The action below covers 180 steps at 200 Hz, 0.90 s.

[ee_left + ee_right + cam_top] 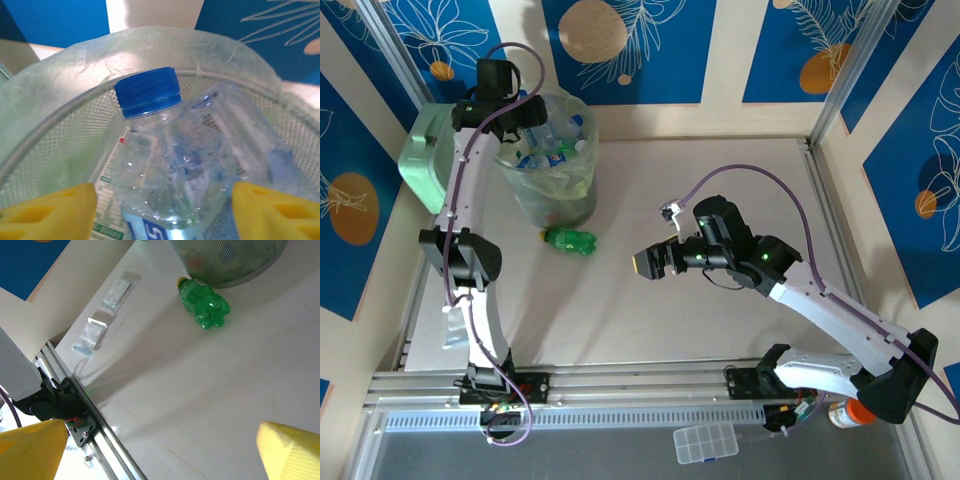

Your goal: Put the plastic bottles in the bin

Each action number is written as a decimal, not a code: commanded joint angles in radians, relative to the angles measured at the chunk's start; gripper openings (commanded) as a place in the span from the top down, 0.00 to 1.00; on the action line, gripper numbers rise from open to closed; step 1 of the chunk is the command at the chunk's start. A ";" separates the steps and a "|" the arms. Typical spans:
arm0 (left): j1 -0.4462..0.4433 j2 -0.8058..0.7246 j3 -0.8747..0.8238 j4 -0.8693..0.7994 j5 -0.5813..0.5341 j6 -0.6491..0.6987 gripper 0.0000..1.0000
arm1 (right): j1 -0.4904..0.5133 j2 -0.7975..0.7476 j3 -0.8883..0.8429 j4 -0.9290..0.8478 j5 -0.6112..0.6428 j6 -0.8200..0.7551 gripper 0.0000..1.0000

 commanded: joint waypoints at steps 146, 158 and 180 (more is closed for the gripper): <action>-0.029 -0.278 -0.273 0.163 0.114 -0.158 0.37 | -0.002 -0.034 0.038 -0.033 0.006 -0.009 0.03; -0.051 -0.335 -0.315 0.180 0.100 -0.167 0.32 | -0.002 -0.038 0.042 -0.038 0.013 -0.010 0.03; -0.095 -0.484 -0.485 0.266 0.048 -0.200 0.24 | -0.002 -0.059 0.044 -0.040 0.016 -0.011 0.03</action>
